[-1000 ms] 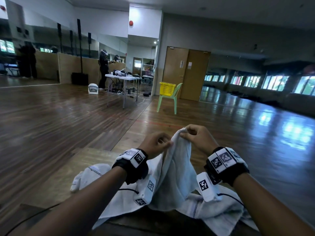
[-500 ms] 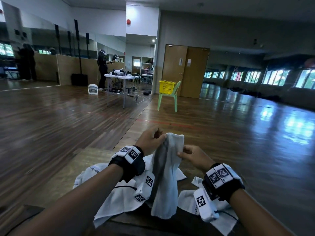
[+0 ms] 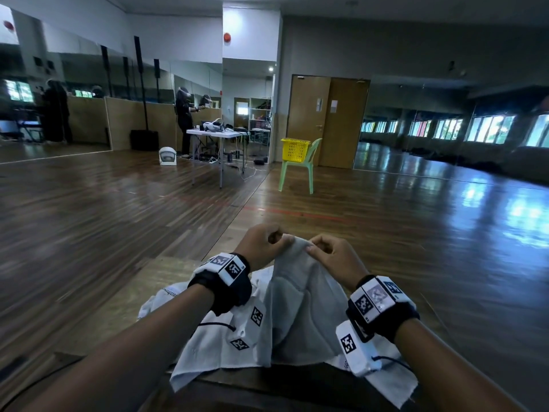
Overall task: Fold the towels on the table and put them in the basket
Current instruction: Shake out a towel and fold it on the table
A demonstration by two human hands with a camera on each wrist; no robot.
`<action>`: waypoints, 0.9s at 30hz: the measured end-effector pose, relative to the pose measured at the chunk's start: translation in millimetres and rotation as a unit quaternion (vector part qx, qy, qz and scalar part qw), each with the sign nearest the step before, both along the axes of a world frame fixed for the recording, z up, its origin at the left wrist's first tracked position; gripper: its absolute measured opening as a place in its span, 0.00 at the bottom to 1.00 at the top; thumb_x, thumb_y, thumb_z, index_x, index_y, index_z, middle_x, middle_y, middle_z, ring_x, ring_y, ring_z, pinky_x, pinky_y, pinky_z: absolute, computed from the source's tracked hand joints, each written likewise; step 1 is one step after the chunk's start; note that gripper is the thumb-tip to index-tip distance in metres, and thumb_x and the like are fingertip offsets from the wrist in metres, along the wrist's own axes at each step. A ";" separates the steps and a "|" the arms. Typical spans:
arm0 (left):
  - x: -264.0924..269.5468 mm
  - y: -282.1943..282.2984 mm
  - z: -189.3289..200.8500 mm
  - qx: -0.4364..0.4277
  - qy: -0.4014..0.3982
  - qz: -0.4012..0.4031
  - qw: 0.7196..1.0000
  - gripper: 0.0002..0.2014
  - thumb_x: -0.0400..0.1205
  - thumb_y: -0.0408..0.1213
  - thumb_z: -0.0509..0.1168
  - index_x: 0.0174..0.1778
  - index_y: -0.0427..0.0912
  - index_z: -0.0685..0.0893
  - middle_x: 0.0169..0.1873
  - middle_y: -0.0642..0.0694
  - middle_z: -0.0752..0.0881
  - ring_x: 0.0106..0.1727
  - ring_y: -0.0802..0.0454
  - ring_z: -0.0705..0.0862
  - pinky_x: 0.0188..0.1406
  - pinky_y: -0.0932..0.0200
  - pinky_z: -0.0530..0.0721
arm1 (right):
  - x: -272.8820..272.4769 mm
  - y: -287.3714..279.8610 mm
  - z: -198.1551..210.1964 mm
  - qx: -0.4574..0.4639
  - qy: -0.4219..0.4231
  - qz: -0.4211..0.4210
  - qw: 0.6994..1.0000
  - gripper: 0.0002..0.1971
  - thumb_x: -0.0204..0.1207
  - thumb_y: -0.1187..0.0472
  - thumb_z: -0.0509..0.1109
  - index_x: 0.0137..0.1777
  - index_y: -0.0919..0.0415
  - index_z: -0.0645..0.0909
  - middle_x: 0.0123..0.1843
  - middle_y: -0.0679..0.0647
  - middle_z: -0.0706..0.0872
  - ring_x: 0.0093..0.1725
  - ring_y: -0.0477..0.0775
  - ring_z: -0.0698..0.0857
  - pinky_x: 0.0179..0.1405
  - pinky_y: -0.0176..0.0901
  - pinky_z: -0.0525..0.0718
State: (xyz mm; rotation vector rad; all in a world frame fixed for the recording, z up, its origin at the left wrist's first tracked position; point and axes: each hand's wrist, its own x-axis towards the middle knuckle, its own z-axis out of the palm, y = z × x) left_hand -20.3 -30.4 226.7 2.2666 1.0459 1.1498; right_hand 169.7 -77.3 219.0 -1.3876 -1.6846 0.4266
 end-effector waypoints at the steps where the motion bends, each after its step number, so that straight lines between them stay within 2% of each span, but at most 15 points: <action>1: -0.6 0.5 0.3 0.003 -0.001 -0.001 1.000 0.22 0.73 0.53 0.61 0.45 0.37 0.86 0.34 0.40 0.84 0.37 0.44 0.80 0.39 0.51 0.80 | 0.5 -1.2 0.2 -0.002 -0.001 0.001 1.000 0.04 0.73 0.55 0.72 0.41 0.54 0.85 0.40 0.60 0.89 0.43 0.62 0.87 0.45 0.55 0.84; 2: -1.4 1.5 0.2 0.003 -0.005 -0.001 1.000 0.21 0.73 0.53 0.61 0.45 0.37 0.86 0.35 0.38 0.85 0.38 0.42 0.81 0.39 0.51 0.80 | 1.2 -2.7 -0.2 -0.007 -0.001 0.002 1.000 0.04 0.73 0.55 0.73 0.41 0.54 0.85 0.40 0.59 0.89 0.43 0.62 0.87 0.45 0.55 0.84; 4: -2.9 -0.1 2.2 0.009 -0.011 0.003 1.000 0.18 0.74 0.51 0.64 0.43 0.38 0.86 0.34 0.39 0.86 0.35 0.48 0.80 0.36 0.54 0.79 | 3.8 -4.7 -3.8 -0.021 -0.009 0.007 1.000 0.04 0.72 0.53 0.74 0.40 0.52 0.85 0.40 0.58 0.89 0.43 0.62 0.87 0.45 0.55 0.84; 6: -5.0 -2.9 6.1 0.019 -0.015 0.007 1.000 0.12 0.77 0.45 0.68 0.42 0.39 0.87 0.33 0.44 0.85 0.32 0.56 0.77 0.34 0.65 0.75 | 6.8 -6.3 -9.7 -0.036 -0.023 0.014 0.999 0.04 0.71 0.53 0.74 0.39 0.51 0.85 0.40 0.58 0.89 0.42 0.61 0.87 0.46 0.57 0.84; 8: -8.0 -4.6 10.1 0.025 -0.008 0.006 1.000 0.07 0.78 0.39 0.69 0.41 0.39 0.87 0.35 0.44 0.87 0.33 0.57 0.78 0.33 0.72 0.73 | 10.8 -9.4 -16.2 -0.052 -0.033 0.015 0.998 0.03 0.72 0.55 0.75 0.38 0.51 0.84 0.40 0.58 0.90 0.38 0.56 0.86 0.47 0.56 0.84; 9: -10.0 -4.5 11.3 0.027 -0.003 0.003 1.000 0.06 0.78 0.37 0.69 0.41 0.39 0.87 0.36 0.42 0.87 0.35 0.55 0.79 0.34 0.70 0.74 | 13.5 -11.3 -19.8 -0.060 -0.038 0.014 0.997 0.03 0.72 0.56 0.75 0.38 0.52 0.84 0.40 0.58 0.90 0.38 0.55 0.86 0.47 0.56 0.84; 12: -15.9 -0.7 11.7 0.034 0.001 0.004 0.999 0.06 0.78 0.37 0.69 0.41 0.38 0.87 0.37 0.39 0.88 0.37 0.50 0.81 0.39 0.57 0.79 | 24.0 -15.4 -31.0 -0.084 -0.072 -0.002 0.994 0.03 0.71 0.55 0.75 0.39 0.52 0.84 0.39 0.54 0.91 0.40 0.55 0.88 0.48 0.55 0.84; 14: -19.7 2.0 12.1 0.036 -0.009 0.013 0.999 0.07 0.78 0.36 0.69 0.41 0.36 0.87 0.37 0.37 0.88 0.36 0.49 0.80 0.40 0.54 0.79 | 33.2 -16.2 -37.5 -0.100 -0.102 -0.023 0.989 0.04 0.70 0.53 0.75 0.38 0.50 0.84 0.38 0.48 0.90 0.39 0.48 0.87 0.53 0.55 0.83; 16: -23.8 2.7 14.1 0.044 -0.014 0.015 0.999 0.06 0.78 0.36 0.70 0.40 0.35 0.87 0.35 0.38 0.87 0.34 0.53 0.78 0.37 0.58 0.77 | 41.7 -18.5 -42.3 -0.117 -0.125 -0.051 0.984 0.04 0.69 0.51 0.74 0.39 0.49 0.84 0.37 0.44 0.89 0.41 0.44 0.86 0.59 0.55 0.80; 19: -31.5 4.6 17.6 0.056 -0.009 0.027 0.998 0.04 0.78 0.35 0.70 0.40 0.39 0.87 0.32 0.48 0.84 0.31 0.61 0.76 0.34 0.69 0.72 | 53.0 -25.5 -43.4 -0.135 -0.151 -0.061 0.977 0.04 0.70 0.50 0.73 0.40 0.48 0.84 0.38 0.43 0.88 0.43 0.43 0.84 0.63 0.56 0.76; 22: -39.7 5.4 24.1 0.061 -0.013 0.039 0.997 0.04 0.78 0.37 0.70 0.38 0.46 0.86 0.28 0.58 0.81 0.29 0.66 0.76 0.31 0.71 0.72 | 62.9 -32.6 -36.6 -0.147 -0.170 -0.046 0.973 0.01 0.71 0.53 0.73 0.41 0.48 0.84 0.41 0.45 0.89 0.46 0.46 0.86 0.59 0.52 0.80; 24: -44.6 4.5 31.2 0.066 -0.007 0.048 0.997 0.06 0.78 0.38 0.69 0.36 0.50 0.84 0.29 0.58 0.81 0.30 0.65 0.76 0.32 0.70 0.72 | 70.3 -36.0 -29.2 -0.141 -0.185 -0.050 0.971 0.02 0.71 0.56 0.73 0.39 0.47 0.83 0.41 0.47 0.89 0.47 0.49 0.87 0.57 0.52 0.82; 27: -51.5 -2.2 48.3 0.084 -0.003 0.061 0.995 0.08 0.78 0.40 0.69 0.34 0.56 0.82 0.30 0.57 0.83 0.32 0.63 0.78 0.33 0.66 0.74 | 81.4 -41.4 -14.0 -0.128 -0.216 -0.075 0.965 0.06 0.70 0.56 0.73 0.35 0.45 0.81 0.40 0.46 0.89 0.47 0.50 0.86 0.58 0.53 0.78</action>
